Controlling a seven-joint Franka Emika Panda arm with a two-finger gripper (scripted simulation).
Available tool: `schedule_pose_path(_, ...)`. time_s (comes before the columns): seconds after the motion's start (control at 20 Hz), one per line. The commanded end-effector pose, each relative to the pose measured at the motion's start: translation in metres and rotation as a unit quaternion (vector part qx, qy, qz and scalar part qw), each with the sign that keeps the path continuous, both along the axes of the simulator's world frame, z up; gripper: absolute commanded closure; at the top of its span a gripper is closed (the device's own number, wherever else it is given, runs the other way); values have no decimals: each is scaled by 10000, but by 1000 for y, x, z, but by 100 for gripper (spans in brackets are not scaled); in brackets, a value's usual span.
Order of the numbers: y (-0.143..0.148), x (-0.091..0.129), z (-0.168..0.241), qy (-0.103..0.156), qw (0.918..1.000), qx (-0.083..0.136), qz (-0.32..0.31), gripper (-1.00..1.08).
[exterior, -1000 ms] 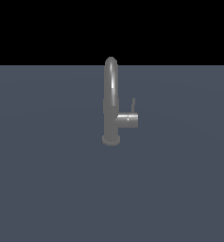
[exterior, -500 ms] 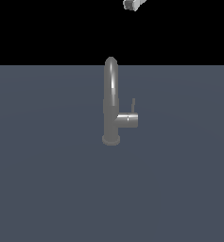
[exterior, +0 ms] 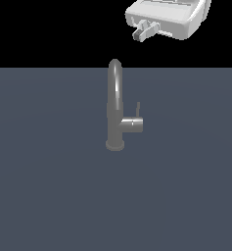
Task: Turn on the faucet by rotating a designated handle.
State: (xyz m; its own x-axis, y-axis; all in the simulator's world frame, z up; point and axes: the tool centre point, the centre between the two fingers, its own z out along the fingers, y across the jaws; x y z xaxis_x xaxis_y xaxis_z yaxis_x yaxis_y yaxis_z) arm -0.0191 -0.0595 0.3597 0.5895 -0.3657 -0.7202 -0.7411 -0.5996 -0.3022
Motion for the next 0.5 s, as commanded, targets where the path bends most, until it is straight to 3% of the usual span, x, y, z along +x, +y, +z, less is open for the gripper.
schedule_pose_path(0.0,-5,10,-14,217,9992,247,-221,108)
schedule_pose_path(0.25,-13,29,-47,681,9923,765,-692,108)
schedule_pose_path(0.45,-19,42,-77,1087,9804,1216,-1105,108)
